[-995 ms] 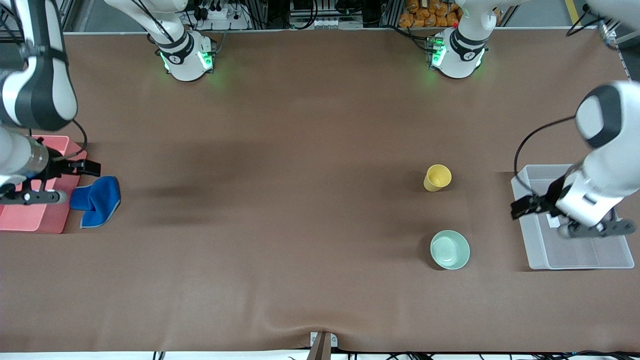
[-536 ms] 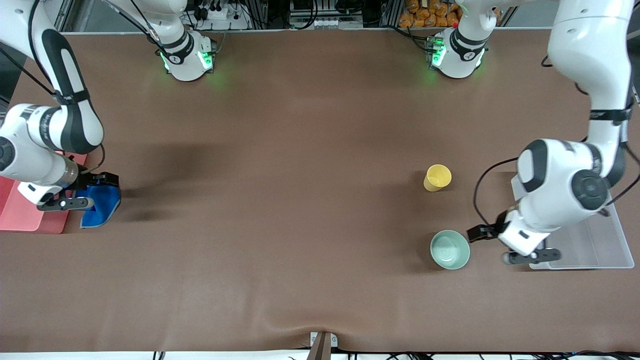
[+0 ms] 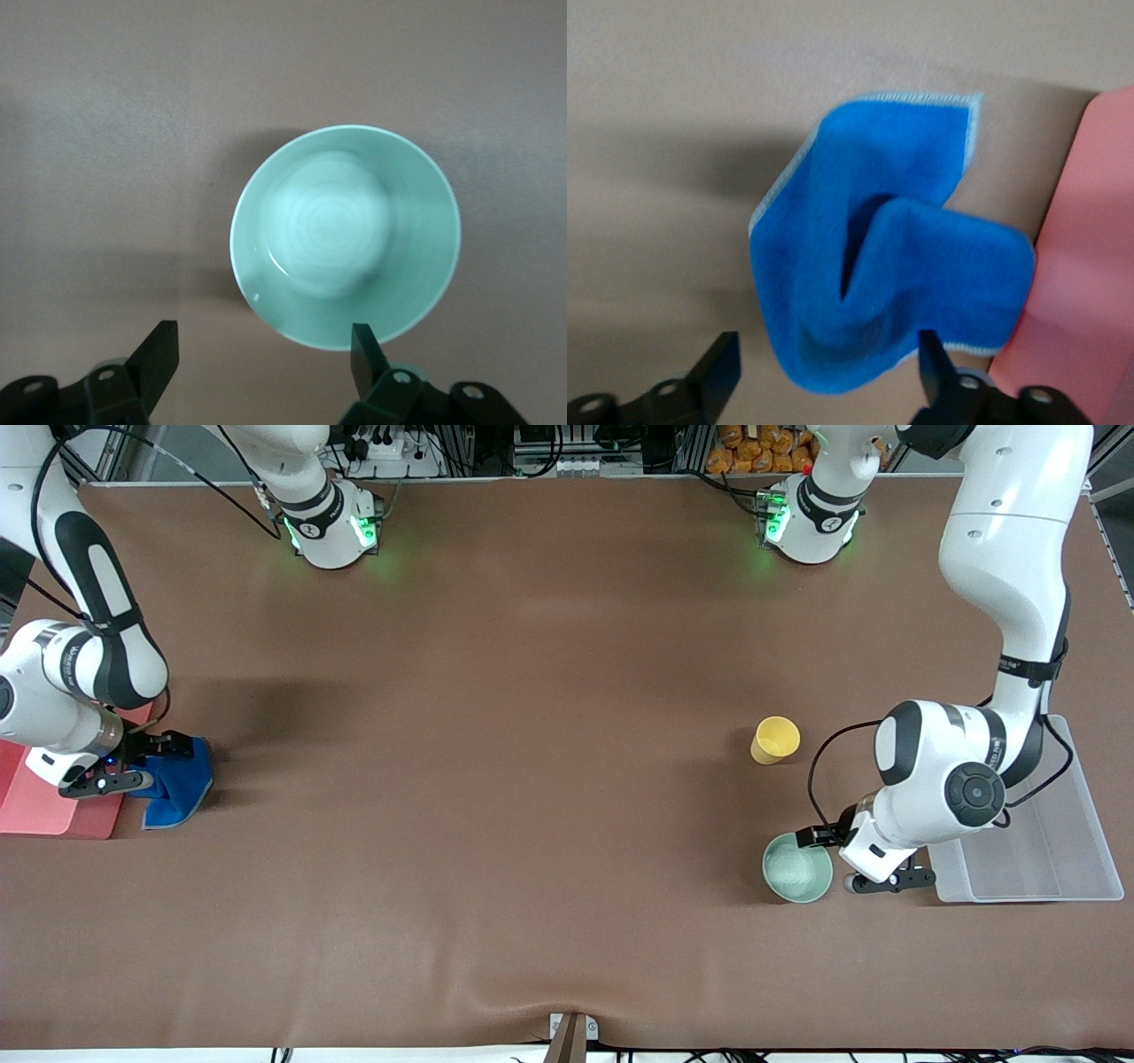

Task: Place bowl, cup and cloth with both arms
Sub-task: 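Grasp the blue cloth with the right gripper while the left gripper grasps the bowl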

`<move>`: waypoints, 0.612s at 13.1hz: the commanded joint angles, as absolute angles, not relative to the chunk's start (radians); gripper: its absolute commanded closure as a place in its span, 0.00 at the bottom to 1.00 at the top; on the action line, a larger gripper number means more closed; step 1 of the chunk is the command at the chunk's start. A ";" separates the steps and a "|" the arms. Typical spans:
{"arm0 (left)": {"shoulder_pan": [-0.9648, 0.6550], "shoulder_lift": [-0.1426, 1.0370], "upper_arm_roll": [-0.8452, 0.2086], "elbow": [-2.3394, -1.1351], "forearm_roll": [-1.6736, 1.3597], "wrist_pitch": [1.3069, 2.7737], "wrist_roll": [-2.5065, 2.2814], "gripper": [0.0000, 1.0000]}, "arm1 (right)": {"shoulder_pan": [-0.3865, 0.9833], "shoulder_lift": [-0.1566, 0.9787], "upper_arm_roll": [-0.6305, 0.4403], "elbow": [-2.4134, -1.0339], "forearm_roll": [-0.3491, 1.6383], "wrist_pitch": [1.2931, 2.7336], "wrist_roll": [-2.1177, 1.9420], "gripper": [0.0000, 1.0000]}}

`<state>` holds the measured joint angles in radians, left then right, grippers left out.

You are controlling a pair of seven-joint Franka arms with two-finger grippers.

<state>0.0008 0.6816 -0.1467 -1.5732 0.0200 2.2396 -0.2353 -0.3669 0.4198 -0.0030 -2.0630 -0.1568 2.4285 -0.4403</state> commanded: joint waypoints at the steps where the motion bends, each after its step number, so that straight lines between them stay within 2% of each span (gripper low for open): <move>1: -0.003 0.709 -0.144 -1.563 0.095 2.261 -0.250 0.36 | -0.377 0.453 0.018 -2.045 -0.143 2.473 -0.442 0.83; 2: -0.003 0.716 -0.147 -1.560 0.156 2.266 -0.256 0.43 | -0.377 0.451 0.021 -2.043 -0.108 2.470 -0.445 1.00; 3: 0.000 0.727 -0.146 -1.559 0.179 2.269 -0.268 0.43 | -0.373 0.451 0.025 -2.042 -0.068 2.470 -0.449 1.00; 5: 0.006 0.736 -0.147 -1.555 0.181 2.279 -0.275 0.55 | -0.368 0.437 0.031 -2.030 -0.054 2.445 -0.468 1.00; 6: 0.006 0.745 -0.147 -1.554 0.179 2.292 -0.273 0.59 | -0.367 0.414 0.032 -2.001 -0.052 2.356 -0.477 1.00; 8: 0.008 0.752 -0.147 -1.554 0.175 2.313 -0.275 0.61 | -0.360 0.396 0.032 -1.816 -0.038 2.025 -0.483 1.00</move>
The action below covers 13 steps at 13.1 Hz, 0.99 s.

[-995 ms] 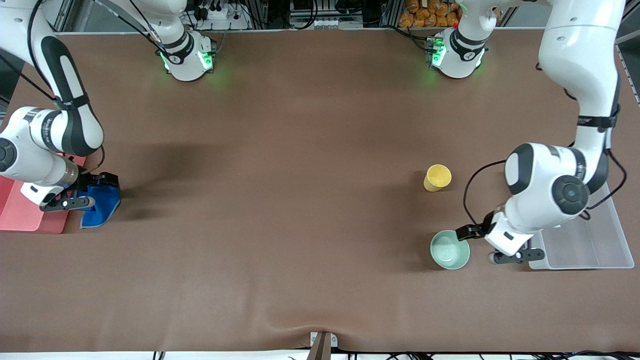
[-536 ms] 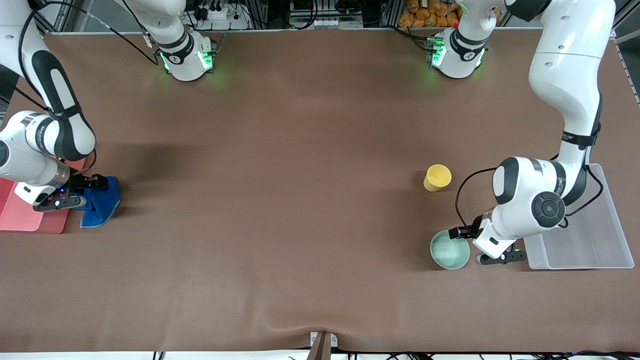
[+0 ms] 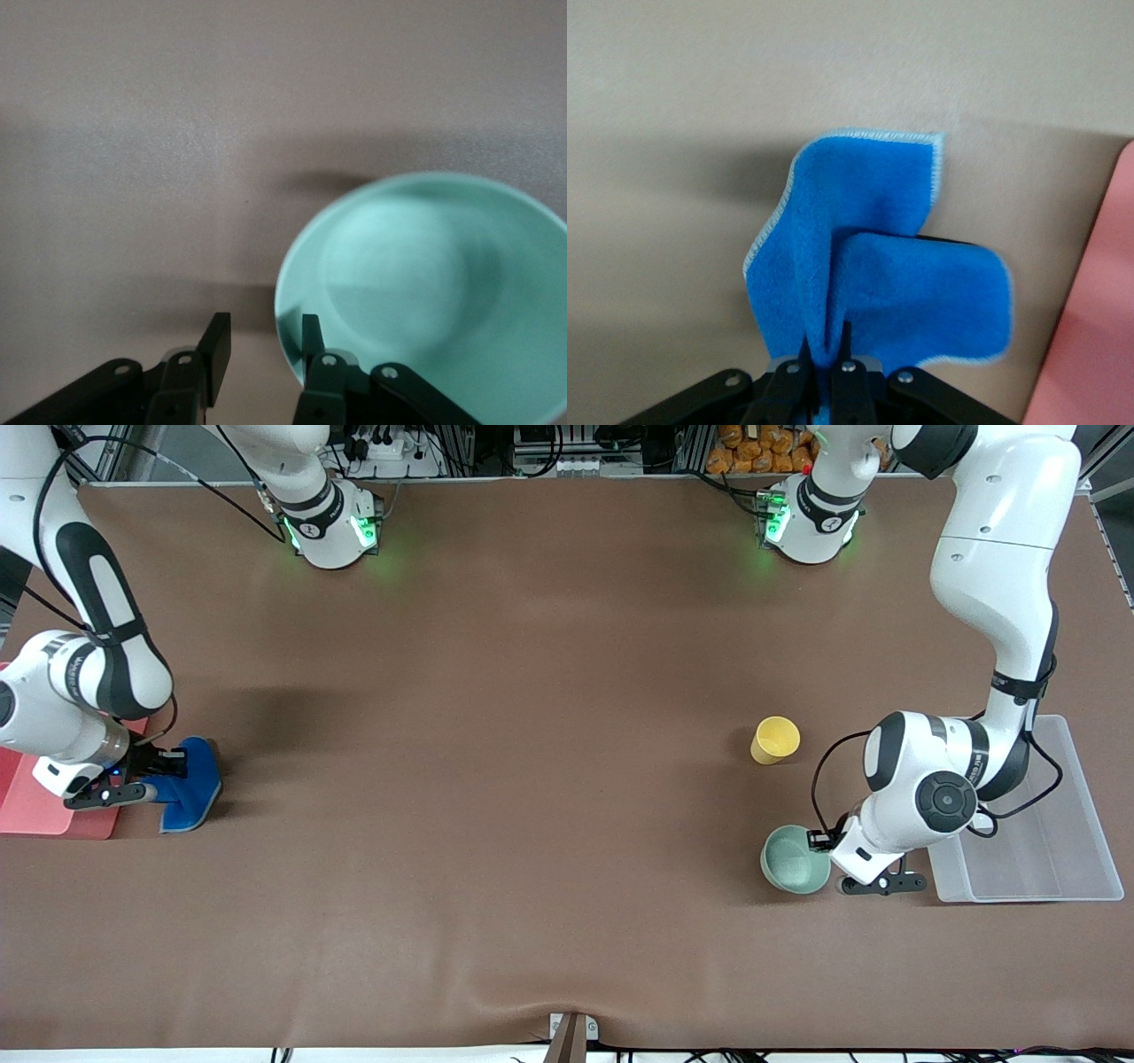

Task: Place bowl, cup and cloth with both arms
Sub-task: 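Drop the cloth into the pink tray while the left gripper lifts the bowl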

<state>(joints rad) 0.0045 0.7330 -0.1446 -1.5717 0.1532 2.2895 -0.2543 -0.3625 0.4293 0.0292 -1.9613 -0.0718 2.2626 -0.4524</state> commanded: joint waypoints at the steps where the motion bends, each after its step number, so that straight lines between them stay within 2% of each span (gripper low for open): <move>1: 0.008 0.758 -0.147 -1.551 0.173 2.319 -0.275 0.61 | -0.367 0.399 0.031 -1.708 -0.037 1.894 -0.503 1.00; 3: 0.008 0.770 -0.147 -1.548 0.172 2.321 -0.276 0.69 | -0.380 0.397 0.026 -1.555 -0.040 1.740 -0.566 1.00; 4: 0.008 0.772 -0.147 -1.548 0.170 2.322 -0.275 0.78 | -0.397 0.402 0.023 -1.522 -0.049 1.711 -0.599 1.00; 5: 0.008 0.772 -0.147 -1.548 0.172 2.322 -0.275 0.93 | -0.429 0.409 0.023 -1.517 -0.054 1.727 -0.644 1.00; 6: 0.008 0.770 -0.147 -1.548 0.172 2.322 -0.275 1.00 | -0.457 0.420 0.023 -1.514 -0.057 1.773 -0.713 1.00; 8: 0.014 0.755 -0.147 -1.548 0.176 2.322 -0.265 1.00 | -0.511 0.443 0.023 -1.514 -0.057 1.895 -0.839 1.00; 11: 0.055 0.677 -0.153 -1.562 0.179 2.293 -0.252 1.00 | -0.592 0.538 0.023 -1.514 -0.051 1.998 -0.951 1.00; 13: 0.067 0.597 -0.155 -1.562 0.179 2.188 -0.232 1.00 | -0.633 0.595 0.025 -1.514 -0.034 2.077 -1.035 1.00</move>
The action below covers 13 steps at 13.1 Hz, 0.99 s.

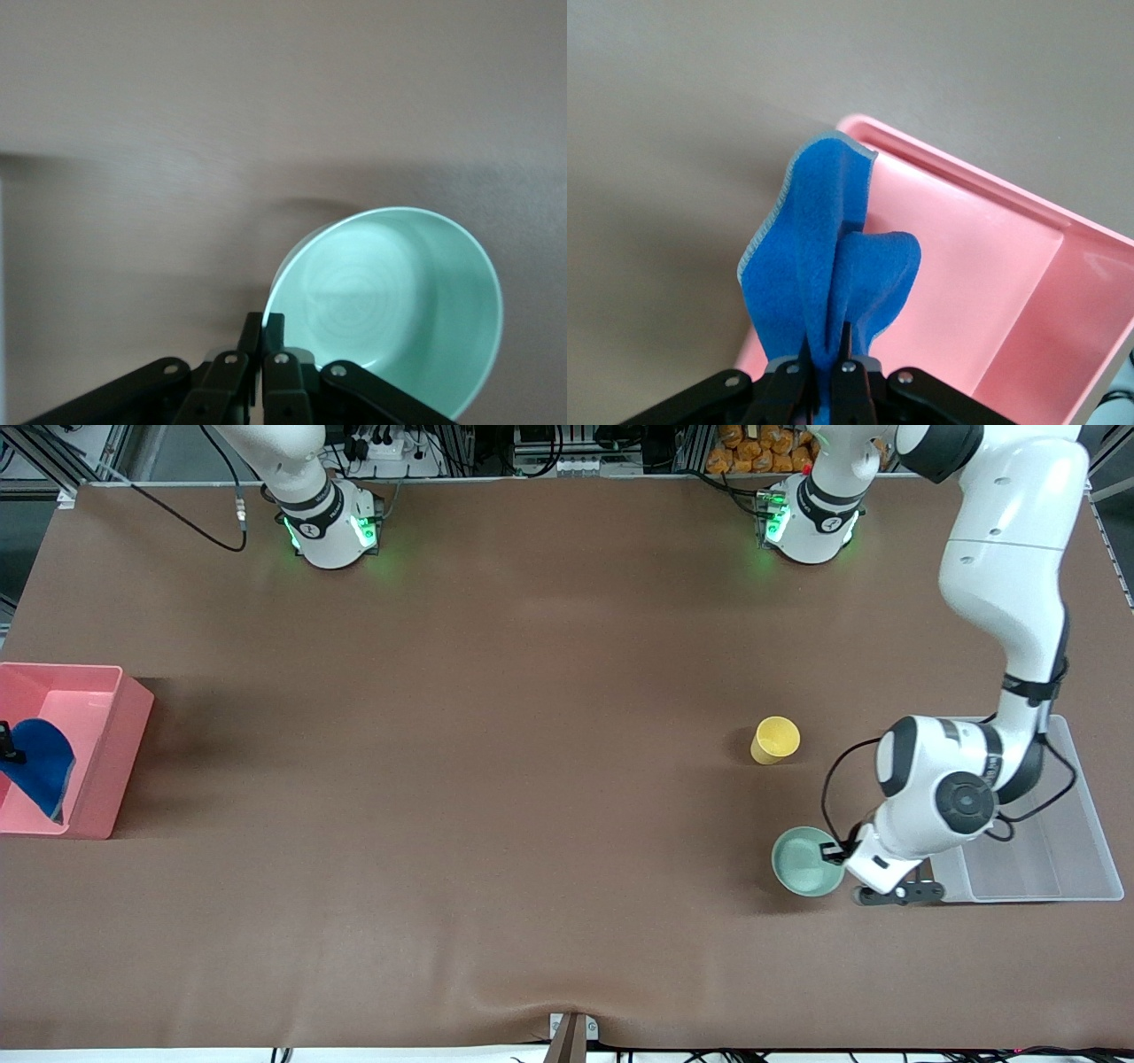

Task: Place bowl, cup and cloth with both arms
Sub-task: 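Drop the cloth into the pink tray while the left gripper lifts the bowl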

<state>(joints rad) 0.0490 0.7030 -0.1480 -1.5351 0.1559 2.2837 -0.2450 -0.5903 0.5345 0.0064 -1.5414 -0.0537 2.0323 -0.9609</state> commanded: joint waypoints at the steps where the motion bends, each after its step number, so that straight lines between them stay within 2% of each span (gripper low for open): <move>1: 0.080 0.556 -0.155 -1.562 0.178 2.140 -0.212 1.00 | -0.638 0.618 0.025 -1.514 -0.034 2.107 -1.054 1.00; 2: 0.104 0.519 -0.155 -1.562 0.176 2.097 -0.180 1.00 | -0.641 0.626 0.025 -1.514 -0.035 2.121 -1.066 0.96; 3: 0.127 0.485 -0.156 -1.563 0.173 2.059 -0.123 1.00 | -0.641 0.626 0.023 -1.514 -0.035 2.121 -1.072 0.29; 4: 0.147 0.451 -0.156 -1.565 0.173 2.036 -0.070 1.00 | -0.641 0.626 0.023 -1.514 -0.032 2.120 -1.071 0.00; 6: 0.205 0.407 -0.158 -1.563 0.172 1.979 0.051 1.00 | -0.638 0.609 0.028 -1.509 -0.035 2.105 -1.072 0.00; 7: 0.230 0.391 -0.158 -1.563 0.170 1.950 0.125 1.00 | -0.628 0.592 0.029 -1.497 -0.034 2.061 -1.074 0.00; 10: 0.360 0.387 -0.158 -1.563 0.152 1.899 0.353 1.00 | -0.583 0.520 0.060 -1.444 -0.022 1.800 -1.011 0.00; 13: 0.472 0.422 -0.158 -1.565 0.115 1.904 0.569 1.00 | -0.477 0.460 0.069 -1.445 -0.015 1.726 -0.777 0.00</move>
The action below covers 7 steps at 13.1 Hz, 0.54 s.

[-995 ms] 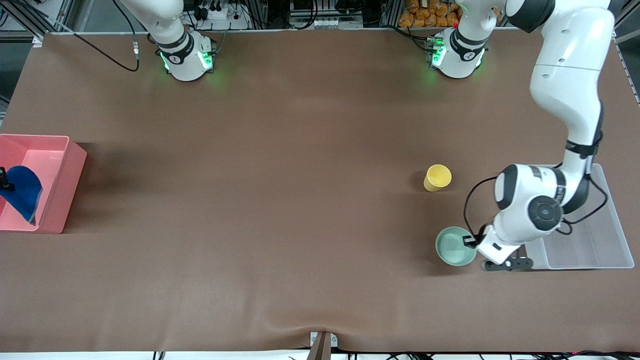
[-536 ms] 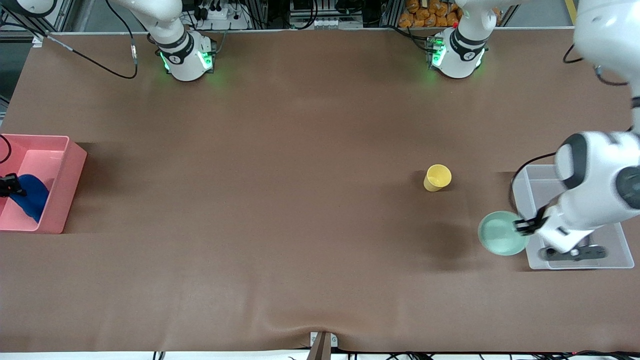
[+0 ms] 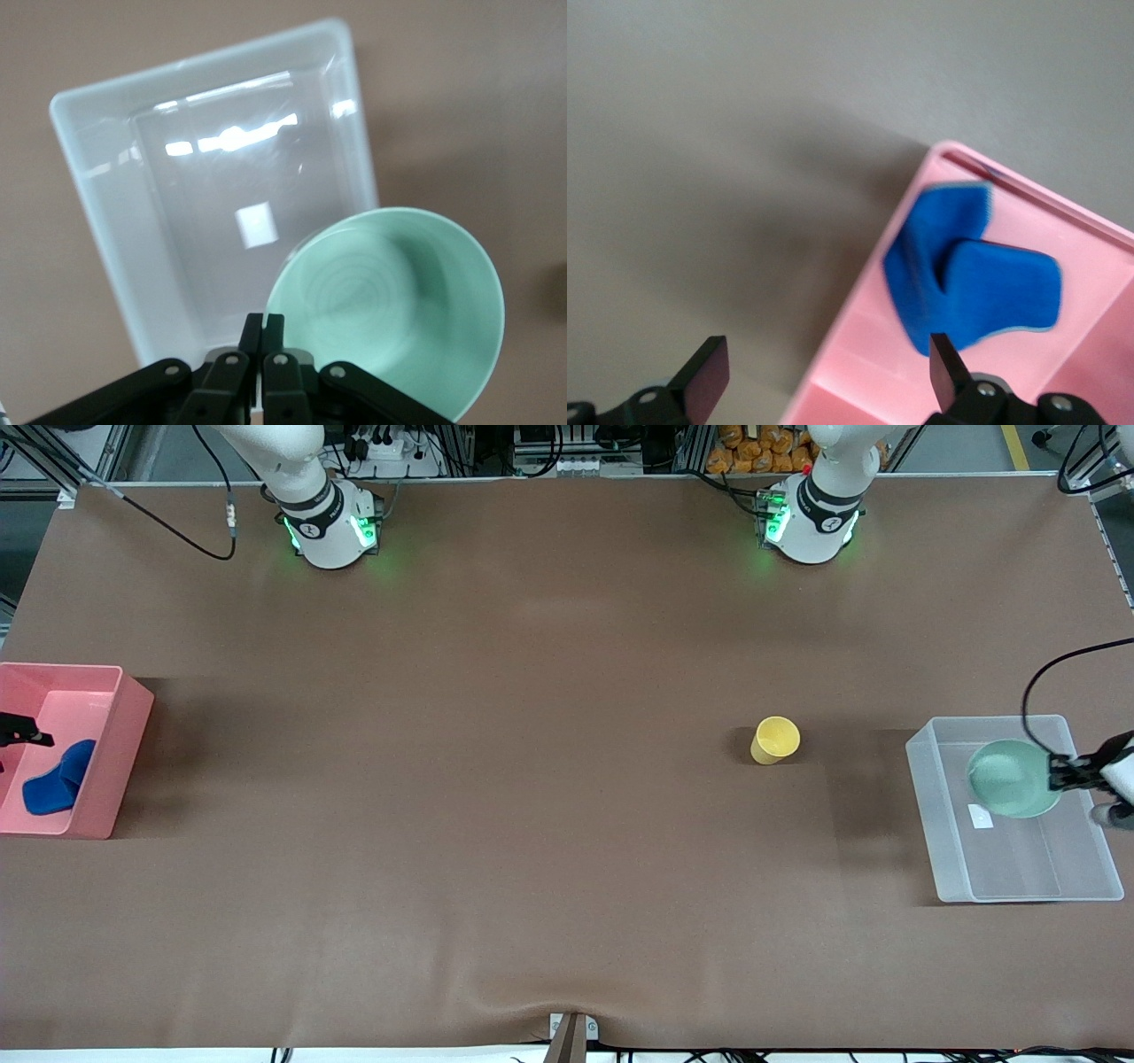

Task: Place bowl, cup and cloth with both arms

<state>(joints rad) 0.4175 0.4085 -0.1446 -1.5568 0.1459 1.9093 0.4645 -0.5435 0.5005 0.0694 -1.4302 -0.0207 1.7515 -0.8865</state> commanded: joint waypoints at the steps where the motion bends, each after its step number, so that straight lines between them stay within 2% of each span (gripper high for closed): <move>1: 0.503 0.443 -0.158 -1.575 0.097 1.907 0.612 1.00 | -0.444 0.453 0.071 -1.448 -0.015 1.726 -0.732 0.00; 4: 0.552 0.494 -0.156 -1.589 0.066 1.945 0.701 1.00 | -0.316 0.428 0.072 -1.454 -0.015 1.695 -0.493 0.00; 7: 0.594 0.572 -0.158 -1.591 0.052 2.044 0.774 1.00 | -0.154 0.362 0.071 -1.479 -0.015 1.632 -0.168 0.00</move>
<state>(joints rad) 0.5730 0.5398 -0.1461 -1.5955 0.0785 1.9923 0.7265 -0.2391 0.4365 0.0833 -1.4317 -0.0189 1.6638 -0.3343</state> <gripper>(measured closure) 0.969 0.000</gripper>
